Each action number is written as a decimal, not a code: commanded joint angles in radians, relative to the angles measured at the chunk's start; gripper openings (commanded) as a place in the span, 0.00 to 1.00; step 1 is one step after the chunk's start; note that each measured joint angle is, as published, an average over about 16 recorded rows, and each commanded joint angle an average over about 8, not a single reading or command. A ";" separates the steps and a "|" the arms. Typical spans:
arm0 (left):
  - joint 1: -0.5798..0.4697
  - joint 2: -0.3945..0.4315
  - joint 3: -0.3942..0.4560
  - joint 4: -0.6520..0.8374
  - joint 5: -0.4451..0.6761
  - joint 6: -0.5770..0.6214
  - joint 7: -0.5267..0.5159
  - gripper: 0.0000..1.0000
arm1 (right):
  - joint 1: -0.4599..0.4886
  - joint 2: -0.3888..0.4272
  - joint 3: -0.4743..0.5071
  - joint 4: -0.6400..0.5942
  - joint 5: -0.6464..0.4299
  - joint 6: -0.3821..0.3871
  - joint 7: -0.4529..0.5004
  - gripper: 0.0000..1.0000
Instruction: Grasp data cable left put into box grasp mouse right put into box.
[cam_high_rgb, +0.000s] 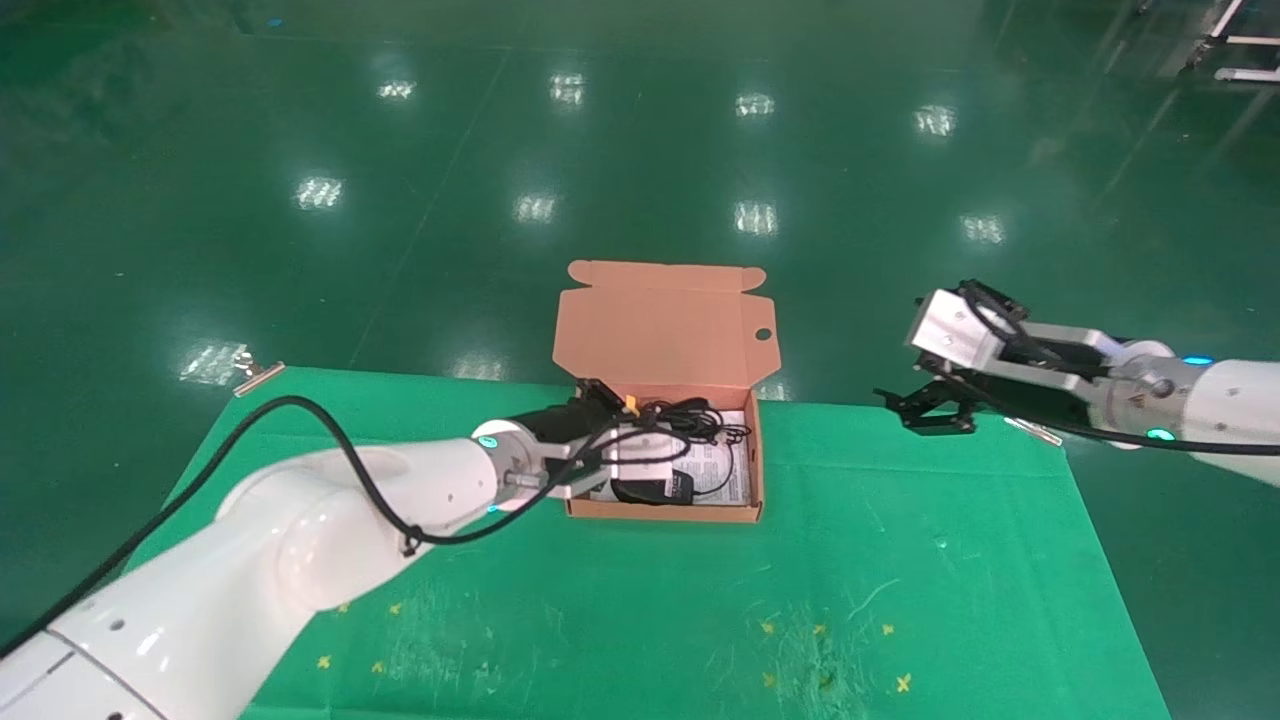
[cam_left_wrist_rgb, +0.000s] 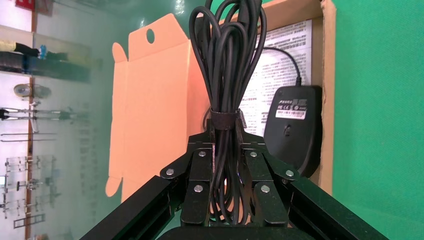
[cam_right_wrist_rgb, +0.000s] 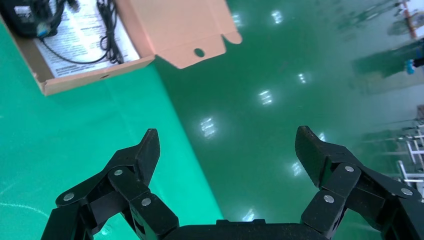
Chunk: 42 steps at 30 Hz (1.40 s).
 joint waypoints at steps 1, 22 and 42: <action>0.000 0.002 0.033 0.006 -0.024 -0.023 0.007 0.00 | 0.004 0.027 -0.007 0.035 -0.023 0.004 0.039 1.00; -0.028 0.007 0.146 0.044 -0.104 -0.093 -0.012 1.00 | 0.017 0.078 -0.025 0.133 -0.110 0.015 0.158 1.00; -0.139 -0.070 0.075 0.018 -0.159 -0.071 -0.120 1.00 | 0.103 0.115 0.006 0.207 -0.179 0.022 0.122 1.00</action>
